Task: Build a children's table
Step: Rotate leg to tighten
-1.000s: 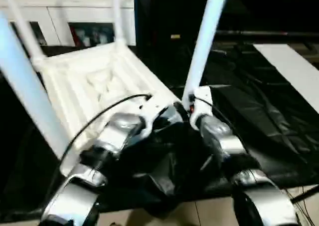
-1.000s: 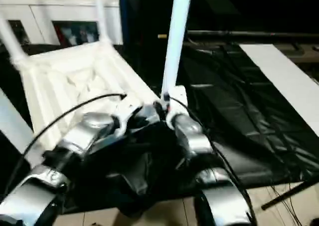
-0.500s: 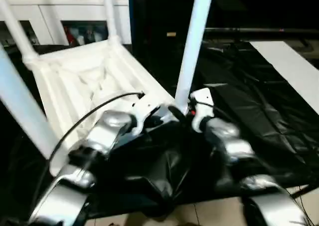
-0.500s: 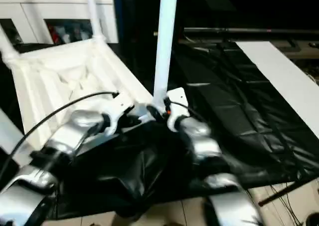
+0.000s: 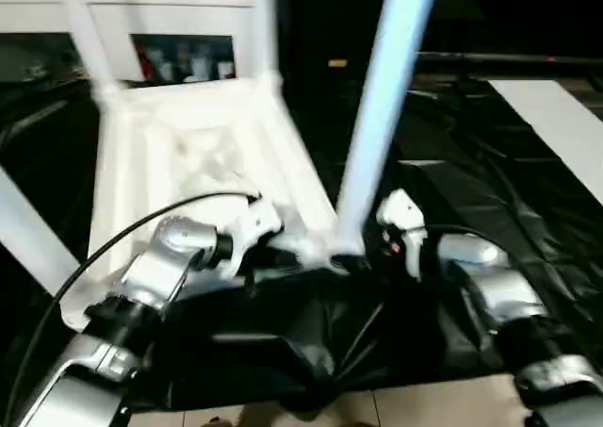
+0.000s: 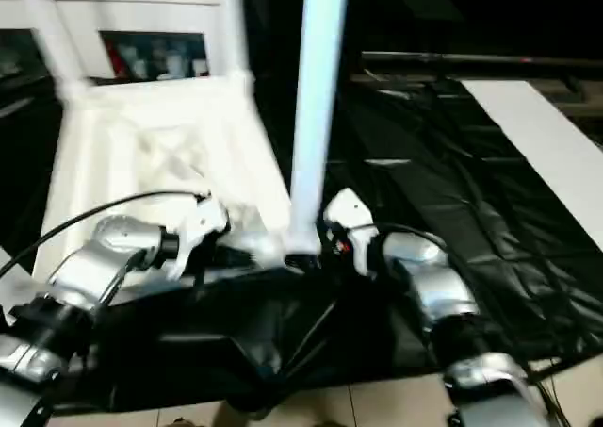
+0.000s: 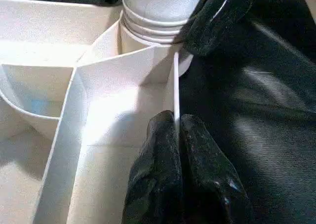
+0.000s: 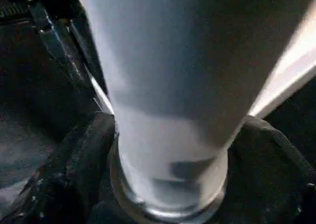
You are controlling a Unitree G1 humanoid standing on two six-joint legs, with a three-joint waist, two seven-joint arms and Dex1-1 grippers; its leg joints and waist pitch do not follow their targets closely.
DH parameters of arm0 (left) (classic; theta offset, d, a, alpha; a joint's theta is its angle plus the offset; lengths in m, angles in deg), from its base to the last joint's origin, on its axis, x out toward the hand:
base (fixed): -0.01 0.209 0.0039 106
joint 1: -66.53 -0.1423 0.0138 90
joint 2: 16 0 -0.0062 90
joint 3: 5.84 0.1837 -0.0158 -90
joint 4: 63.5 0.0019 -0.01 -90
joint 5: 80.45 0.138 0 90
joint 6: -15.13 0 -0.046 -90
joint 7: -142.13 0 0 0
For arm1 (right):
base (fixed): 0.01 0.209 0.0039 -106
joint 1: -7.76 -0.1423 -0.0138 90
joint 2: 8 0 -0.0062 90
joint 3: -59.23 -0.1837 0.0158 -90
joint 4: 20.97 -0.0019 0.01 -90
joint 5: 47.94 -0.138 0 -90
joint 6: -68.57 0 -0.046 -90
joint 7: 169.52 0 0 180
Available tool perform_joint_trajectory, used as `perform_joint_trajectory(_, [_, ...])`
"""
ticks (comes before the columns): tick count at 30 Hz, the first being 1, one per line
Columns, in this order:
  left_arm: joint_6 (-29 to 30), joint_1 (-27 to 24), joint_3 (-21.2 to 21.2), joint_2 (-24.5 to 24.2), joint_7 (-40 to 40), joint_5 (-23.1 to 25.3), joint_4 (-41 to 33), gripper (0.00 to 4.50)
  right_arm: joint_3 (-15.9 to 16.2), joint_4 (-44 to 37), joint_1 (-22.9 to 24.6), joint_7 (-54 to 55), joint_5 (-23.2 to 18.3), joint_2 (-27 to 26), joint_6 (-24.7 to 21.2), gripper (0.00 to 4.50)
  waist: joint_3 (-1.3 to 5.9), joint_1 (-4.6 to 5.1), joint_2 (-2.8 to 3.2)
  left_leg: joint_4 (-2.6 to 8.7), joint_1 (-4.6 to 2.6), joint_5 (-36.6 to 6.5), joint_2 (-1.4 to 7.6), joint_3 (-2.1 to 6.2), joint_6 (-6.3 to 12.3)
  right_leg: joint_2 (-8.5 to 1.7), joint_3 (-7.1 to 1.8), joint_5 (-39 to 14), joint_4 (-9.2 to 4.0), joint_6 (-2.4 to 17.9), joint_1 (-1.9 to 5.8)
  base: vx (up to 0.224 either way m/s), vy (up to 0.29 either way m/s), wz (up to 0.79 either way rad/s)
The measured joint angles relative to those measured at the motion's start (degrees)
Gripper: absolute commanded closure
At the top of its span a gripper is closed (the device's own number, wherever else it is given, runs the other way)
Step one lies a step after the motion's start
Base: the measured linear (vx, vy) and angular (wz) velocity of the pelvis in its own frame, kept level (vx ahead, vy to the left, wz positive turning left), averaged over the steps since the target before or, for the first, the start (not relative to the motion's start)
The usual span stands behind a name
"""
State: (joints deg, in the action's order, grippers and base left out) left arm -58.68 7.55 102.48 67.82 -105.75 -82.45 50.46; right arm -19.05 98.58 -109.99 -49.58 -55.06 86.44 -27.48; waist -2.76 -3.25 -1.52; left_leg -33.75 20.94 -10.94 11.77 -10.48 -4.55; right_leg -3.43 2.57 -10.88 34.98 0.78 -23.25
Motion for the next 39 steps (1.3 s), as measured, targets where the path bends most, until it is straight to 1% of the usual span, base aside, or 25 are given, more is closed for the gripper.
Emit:
perform_joint_trajectory(1, [0.0,0.0,0.0,0.0,0.0,0.0,0.0,4.50,0.0,0.0,0.0,-0.2,0.0,0.0,-0.1,0.60,-0.01,0.00,-0.02,-0.01,-0.01,0.0,0.00,0.00,0.00,0.00,0.00,0.0,0.01,0.0,0.00,0.000,0.000,0.00])
perform_joint_trajectory(3, [0.0,-0.1,0.0,-0.1,0.0,0.0,-0.1,4.50,0.0,0.0,0.0,-0.7,0.0,-0.1,-0.3,0.86,-0.01,0.02,-0.02,-0.01,-0.01,0.0,0.00,0.00,-0.01,0.00,0.00,0.0,0.03,0.0,0.00,0.000,0.000,0.00])
perform_joint_trajectory(5, [0.1,-0.3,0.0,-0.2,-0.1,0.0,-0.4,4.50,0.0,-0.1,0.1,-1.5,-0.2,-0.1,-0.8,0.94,-0.01,0.02,-0.03,-0.01,-0.01,0.0,0.01,0.00,-0.01,0.00,0.00,0.0,0.02,0.0,0.00,0.000,0.000,0.00])
perform_joint_trajectory(7, [0.3,-0.5,-0.1,-0.3,-0.3,-0.1,-0.8,4.50,0.0,-0.2,0.1,-1.8,-0.5,0.0,-1.2,1.24,-0.01,0.04,-0.03,0.00,0.00,0.0,0.01,0.00,0.00,0.00,0.01,0.0,0.01,0.0,0.00,0.000,0.000,0.00])
perform_joint_trajectory(8, [0.4,-0.5,-0.1,-0.4,-0.4,-0.1,-1.0,4.50,0.0,-0.2,0.1,-1.8,-0.7,0.0,-1.4,1.24,-0.01,0.04,-0.03,0.00,0.00,0.0,0.01,0.00,0.00,0.00,0.01,0.0,0.01,0.0,0.00,0.000,0.000,0.00])
perform_joint_trajectory(11, [0.8,-0.8,-0.2,-0.6,-1.0,-0.2,-1.3,4.50,0.0,-0.2,0.1,-2.2,-1.0,0.1,-1.6,1.43,-0.01,0.00,-0.02,0.01,0.00,0.0,0.01,0.00,0.01,0.00,0.01,0.0,0.01,0.0,-0.01,0.000,0.000,0.00])
perform_joint_trajectory(12, [0.9,-0.8,-0.2,-0.7,-1.1,-0.2,-1.3,4.50,0.0,-0.2,0.1,-2.3,-1.2,0.0,-1.9,1.62,-0.01,0.02,-0.03,0.00,0.00,0.0,0.01,0.00,0.01,0.00,0.01,0.0,0.02,0.0,-0.01,0.000,0.000,0.00])
perform_joint_trajectory(15, [0.9,-0.9,-0.3,-0.7,-1.3,-0.2,-1.3,4.50,0.0,-0.2,0.2,-2.1,-1.3,-0.1,-2.1,1.75,-0.01,0.06,-0.03,-0.02,-0.01,0.0,0.01,0.00,0.00,0.00,0.00,0.0,0.02,0.0,-0.01,0.000,0.000,0.00])
perform_joint_trajectory(17, [1.0,-0.9,-0.6,-0.8,-1.2,-0.2,-1.2,4.50,-0.6,0.3,0.2,-1.2,-1.4,-1.0,-2.1,1.82,0.00,0.15,-0.05,-0.03,-0.02,0.0,0.01,0.00,0.00,0.01,0.00,0.0,0.05,0.0,-0.01,0.000,0.000,0.00])
perform_joint_trajectory(19, [1.3,-0.7,-1.2,-0.4,0.7,-0.1,-0.3,4.50,-2.5,2.4,0.1,2.6,-1.7,-3.5,-1.9,1.82,0.02,0.59,-0.07,-0.04,-0.03,0.0,0.01,0.00,-0.01,0.02,-0.02,0.0,0.08,0.0,0.03,0.000,0.000,0.00])
perform_joint_trajectory(21, [1.5,0.8,-1.7,1.7,4.9,1.0,1.9,4.50,-4.7,5.8,-1.0,9.4,-1.7,-6.3,-1.0,1.84,0.02,1.28,-0.06,-0.11,-0.07,0.0,0.00,-0.02,-0.02,0.02,-0.06,0.1,0.12,0.1,0.06,0.000,0.000,0.00])
perform_joint_trajectory(22, [1.7,1.3,-1.8,2.8,6.9,1.6,2.7,4.50,-5.2,7.0,-1.8,12.2,-1.7,-7.0,-1.0,1.84,0.03,1.47,-0.05,-0.12,-0.08,0.0,-0.01,-0.02,-0.03,0.02,-0.07,0.1,0.11,0.2,0.06,0.000,0.000,0.00])
perform_joint_trajectory(24, [3.2,3.1,-2.0,5.6,12.1,2.4,5.1,4.50,-6.7,9.7,-3.3,19.8,-1.1,-9.4,-0.8,1.84,0.05,1.60,-0.03,-0.12,-0.22,0.0,-0.01,-0.01,-0.04,0.02,-0.07,0.1,0.12,0.1,0.15,0.000,0.000,0.00])
perform_joint_trajectory(25, [3.3,3.3,-2.1,5.9,12.7,2.5,5.4,4.50,-6.9,10.0,-3.5,20.8,-1.0,-9.7,-0.8,1.84,0.05,1.62,-0.03,-0.12,-0.26,0.0,-0.01,-0.01,-0.04,0.02,-0.07,0.1,0.12,0.1,0.15,0.000,0.000,0.00])
perform_joint_trajectory(27, [4.5,5.5,-2.7,9.0,19.2,3.6,8.6,4.50,-8.0,12.9,-5.7,31.6,0.8,-12.9,-0.7,1.84,0.09,1.64,0.05,-0.10,-0.45,0.0,-0.01,-0.01,-0.07,0.03,-0.08,0.1,0.13,0.0,0.20,0.000,0.000,0.00])
perform_joint_trajectory(30, [4.6,7.2,-3.2,12.0,25.2,4.7,11.5,4.50,-9.1,16.7,-8.8,42.7,2.4,-16.5,-1.0,1.84,0.15,1.61,0.16,-0.10,-0.47,0.0,-0.02,-0.01,-0.08,0.03,-0.08,0.1,0.13,0.0,0.22,0.000,0.000,0.00])
perform_joint_trajectory(33, [3.8,8.0,-3.4,13.5,27.6,5.1,13.3,4.50,-9.8,19.3,-10.7,47.7,2.8,-18.8,-0.6,1.84,0.19,1.55,0.21,-0.08,-0.46,0.0,-0.02,0.00,-0.08,0.03,-0.09,0.1,0.08,0.0,0.22,0.000,0.000,0.00])
perform_joint_trajectory(36, [3.1,8.3,-3.4,13.8,28.0,5.7,14.0,4.50,-10.2,20.6,-11.3,47.9,3.0,-19.1,0.3,1.84,0.22,1.53,0.26,-0.07,-0.45,0.0,-0.02,0.00,-0.07,0.03,-0.09,0.1,0.07,0.0,0.23,0.000,0.000,0.00])
perform_joint_trajectory(37, [3.0,8.4,-3.3,13.8,28.0,5.8,14.1,4.50,-10.4,20.7,-11.3,47.7,3.0,-19.1,0.5,1.49,0.22,1.52,0.27,-0.07,-0.45,0.0,-0.02,0.00,-0.07,0.03,-0.08,0.1,0.08,0.0,0.23,0.000,0.000,0.00])
perform_joint_trajectory(38, [2.9,8.4,-3.2,13.5,28.0,5.9,14.1,4.50,-10.9,20.7,-11.2,46.8,2.8,-19.0,0.7,1.49,0.22,1.51,0.27,-0.06,-0.44,0.0,-0.02,0.00,-0.07,0.03,-0.08,0.1,0.08,0.0,0.22,0.000,0.000,0.00])
perform_joint_trajectory(39, [2.8,8.5,-3.0,13.4,27.9,6.0,14.1,4.50,-11.3,20.8,-11.1,46.0,2.7,-18.9,1.3,1.14,0.21,1.49,0.26,-0.04,-0.41,0.0,-0.02,0.00,-0.07,0.03,-0.06,0.2,0.08,0.1,0.20,0.000,0.000,0.00])
